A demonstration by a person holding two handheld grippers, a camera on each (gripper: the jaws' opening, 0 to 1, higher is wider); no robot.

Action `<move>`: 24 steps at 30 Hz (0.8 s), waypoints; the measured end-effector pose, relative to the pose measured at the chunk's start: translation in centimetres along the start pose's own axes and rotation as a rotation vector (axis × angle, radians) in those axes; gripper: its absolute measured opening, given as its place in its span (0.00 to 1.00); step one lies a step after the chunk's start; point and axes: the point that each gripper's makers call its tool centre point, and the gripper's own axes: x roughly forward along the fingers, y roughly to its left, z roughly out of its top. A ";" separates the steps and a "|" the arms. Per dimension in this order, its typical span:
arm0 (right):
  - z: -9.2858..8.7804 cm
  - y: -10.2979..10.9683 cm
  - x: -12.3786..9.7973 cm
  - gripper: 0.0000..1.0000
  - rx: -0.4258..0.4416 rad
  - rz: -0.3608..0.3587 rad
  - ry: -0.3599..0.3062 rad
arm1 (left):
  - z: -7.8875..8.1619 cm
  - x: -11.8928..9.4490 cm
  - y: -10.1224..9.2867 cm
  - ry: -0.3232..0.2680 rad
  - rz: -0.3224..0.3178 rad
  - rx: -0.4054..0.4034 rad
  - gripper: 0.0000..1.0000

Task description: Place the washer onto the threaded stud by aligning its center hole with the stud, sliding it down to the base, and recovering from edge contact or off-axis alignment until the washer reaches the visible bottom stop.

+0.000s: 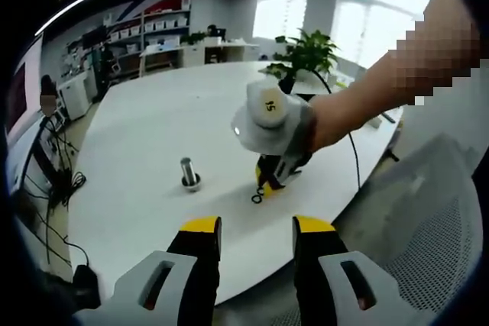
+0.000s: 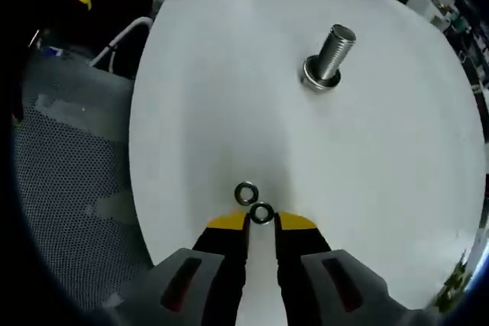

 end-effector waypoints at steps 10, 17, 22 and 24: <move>0.1 0.4 0.2 0.15 -0.066 -0.051 0.143 | -0.1 0.0 0.2 0.004 0.010 0.002 0.35; -0.1 0.1 0.0 0.14 0.006 -0.050 0.068 | -0.1 -0.1 0.2 0.002 0.011 0.003 0.35; -0.1 0.1 0.0 0.14 0.081 -0.070 -0.038 | -0.1 -0.1 0.2 0.002 0.010 0.005 0.35; -0.3 0.0 -0.1 0.14 0.095 -0.067 -0.060 | -0.1 -0.1 0.2 0.002 0.009 0.006 0.35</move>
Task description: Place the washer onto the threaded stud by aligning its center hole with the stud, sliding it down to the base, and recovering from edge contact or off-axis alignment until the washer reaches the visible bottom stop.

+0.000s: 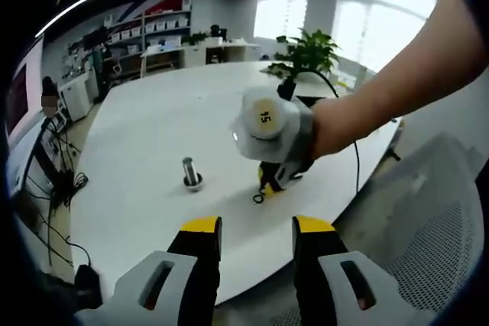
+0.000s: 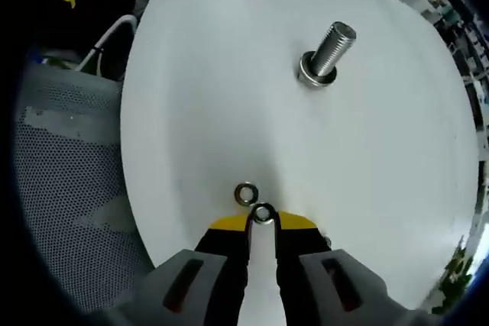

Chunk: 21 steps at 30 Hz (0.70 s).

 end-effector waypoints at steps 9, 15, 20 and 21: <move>-1.7 0.3 -0.2 0.14 0.064 0.013 -0.002 | 0.0 0.1 -0.1 0.003 -0.002 0.003 0.35; -3.1 0.4 -1.1 0.14 0.132 0.025 -0.033 | -0.1 0.1 -0.1 0.009 -0.005 0.007 0.35; -3.8 -0.8 -2.3 0.14 0.206 0.016 -0.066 | -0.1 0.2 -0.2 0.011 -0.007 0.007 0.35; -3.8 -1.1 -2.5 0.14 0.216 0.013 -0.074 | -0.2 0.2 -0.2 0.014 -0.008 0.009 0.35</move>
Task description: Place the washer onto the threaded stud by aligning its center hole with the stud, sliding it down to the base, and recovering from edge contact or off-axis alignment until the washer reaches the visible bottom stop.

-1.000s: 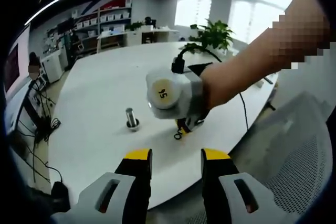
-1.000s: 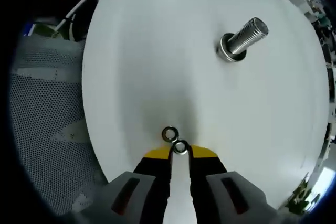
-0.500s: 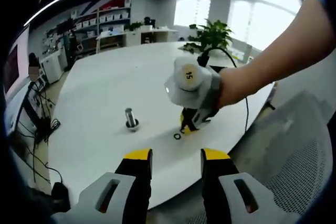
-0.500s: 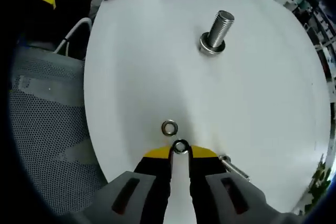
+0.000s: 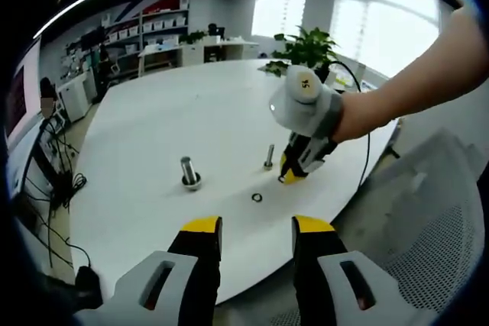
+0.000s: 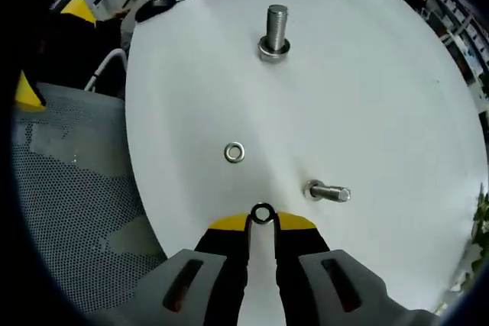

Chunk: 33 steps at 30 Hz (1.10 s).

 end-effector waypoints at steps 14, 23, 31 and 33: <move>-0.4 -2.4 -2.5 0.14 0.053 -0.038 -0.048 | -0.2 0.0 -0.2 0.014 -0.005 0.014 0.34; 1.1 -3.2 -3.7 0.14 0.021 -0.064 -0.085 | -0.2 0.0 -0.2 0.016 -0.001 0.020 0.34; 1.6 -4.0 -4.4 0.14 0.012 -0.092 -0.086 | -0.2 0.0 -0.1 0.016 0.001 0.029 0.34; 1.9 -4.1 -4.6 0.14 0.006 -0.100 -0.088 | -0.2 0.0 -0.1 0.015 0.001 0.025 0.34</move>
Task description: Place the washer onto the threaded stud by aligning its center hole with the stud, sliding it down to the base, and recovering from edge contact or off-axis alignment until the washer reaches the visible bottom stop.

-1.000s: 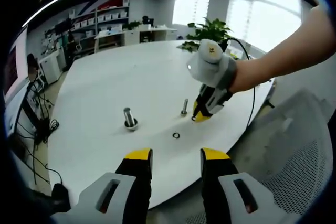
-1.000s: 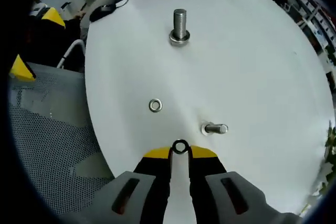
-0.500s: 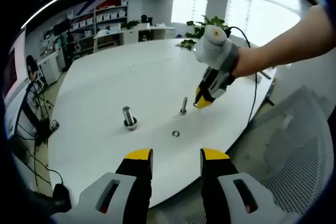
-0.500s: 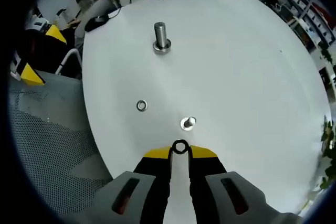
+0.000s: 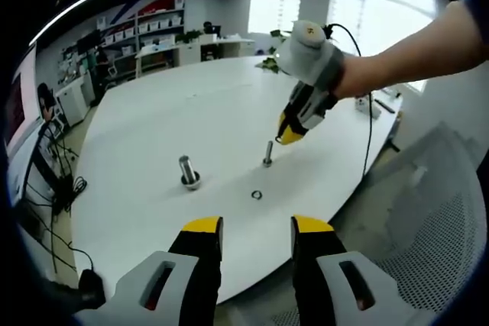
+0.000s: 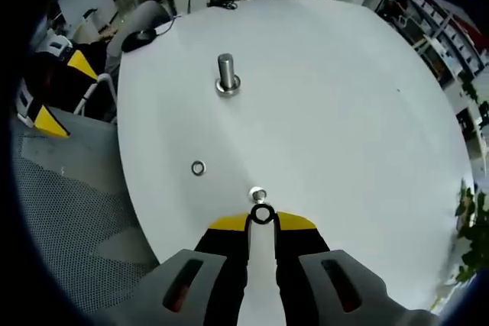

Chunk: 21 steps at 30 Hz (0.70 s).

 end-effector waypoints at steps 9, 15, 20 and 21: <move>1.1 0.4 0.6 0.14 -0.039 0.010 0.004 | 0.0 0.0 0.0 0.002 0.000 -0.002 0.33; 1.1 0.4 0.9 0.14 -0.049 0.010 0.022 | 0.0 0.0 0.1 -0.003 0.002 -0.009 0.33; 0.9 0.3 1.3 0.14 -0.064 0.003 0.038 | 0.1 0.0 0.0 -0.006 -0.002 -0.005 0.33; 0.9 0.3 1.4 0.14 -0.061 0.005 0.042 | 0.1 0.0 0.0 -0.007 -0.002 -0.005 0.33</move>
